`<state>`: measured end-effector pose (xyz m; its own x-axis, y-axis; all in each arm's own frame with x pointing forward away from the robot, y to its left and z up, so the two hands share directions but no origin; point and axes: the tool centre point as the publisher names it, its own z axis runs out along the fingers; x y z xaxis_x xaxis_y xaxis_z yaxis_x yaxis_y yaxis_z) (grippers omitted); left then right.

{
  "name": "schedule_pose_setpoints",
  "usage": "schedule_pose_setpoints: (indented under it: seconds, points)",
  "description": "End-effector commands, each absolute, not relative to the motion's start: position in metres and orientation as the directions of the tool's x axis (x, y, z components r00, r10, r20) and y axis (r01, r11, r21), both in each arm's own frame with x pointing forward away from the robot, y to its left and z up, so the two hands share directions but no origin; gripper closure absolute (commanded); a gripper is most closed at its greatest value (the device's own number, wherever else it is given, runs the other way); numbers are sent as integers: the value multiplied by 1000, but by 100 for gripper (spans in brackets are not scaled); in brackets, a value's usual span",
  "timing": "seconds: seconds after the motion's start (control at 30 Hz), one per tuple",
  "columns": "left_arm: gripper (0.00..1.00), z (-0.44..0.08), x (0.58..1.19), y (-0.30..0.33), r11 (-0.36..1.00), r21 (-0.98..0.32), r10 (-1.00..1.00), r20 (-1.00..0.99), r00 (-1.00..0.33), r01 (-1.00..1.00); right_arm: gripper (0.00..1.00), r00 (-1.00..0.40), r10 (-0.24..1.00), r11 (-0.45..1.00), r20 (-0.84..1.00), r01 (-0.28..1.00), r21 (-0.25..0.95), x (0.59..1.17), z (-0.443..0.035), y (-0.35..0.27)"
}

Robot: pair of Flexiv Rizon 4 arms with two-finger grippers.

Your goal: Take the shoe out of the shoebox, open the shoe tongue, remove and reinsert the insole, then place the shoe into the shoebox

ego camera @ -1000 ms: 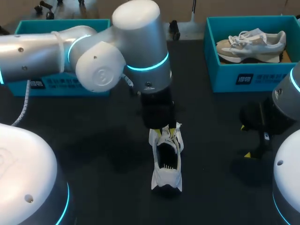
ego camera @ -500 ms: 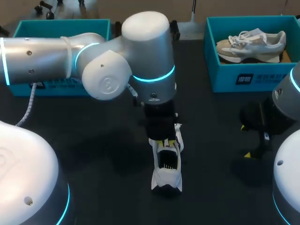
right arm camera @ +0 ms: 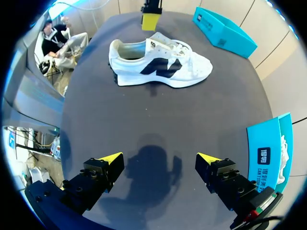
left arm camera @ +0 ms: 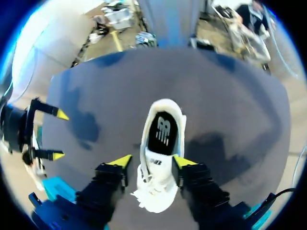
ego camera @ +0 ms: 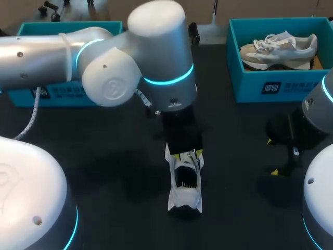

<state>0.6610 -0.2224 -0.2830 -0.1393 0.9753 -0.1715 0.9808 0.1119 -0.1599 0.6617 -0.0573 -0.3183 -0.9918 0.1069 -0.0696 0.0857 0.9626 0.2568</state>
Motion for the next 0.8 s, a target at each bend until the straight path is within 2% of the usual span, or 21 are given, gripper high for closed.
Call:
schedule_pose_setpoints:
  seconds: [0.03,0.43,0.5,0.63,0.7,0.73,0.77,0.8]
  points:
    - [0,-281,650,-210,257,-358,938,-129,-321,898,0,-992,106,963,-71,85,257,660,-318,-58]
    - [0,-281,650,-210,257,-358,938,-129,-321,898,0,-992,106,963,-71,85,257,660,-318,-58]
    - [0,-283,640,-210,298,-293,928,-135,-348,908,0,-992,106,963,-71,85,257,660,-318,-58]
    - [0,-279,619,-210,521,-185,832,-108,-545,833,0,-992,106,963,-71,85,257,660,-318,-58]
    - [0,-280,613,-210,732,-64,671,-103,-734,678,0,-992,106,963,-71,85,257,660,-318,-58]
    - [0,-279,612,-208,839,5,538,-163,-827,544,0,-992,106,963,-71,85,257,660,-318,-58]
    - [0,-276,609,-205,905,104,424,-274,-863,412,0,-992,106,963,-71,85,257,660,-318,-58]
    - [0,-276,609,-205,905,104,424,-274,-863,412,0,-992,106,963,-71,85,257,660,-318,-58]
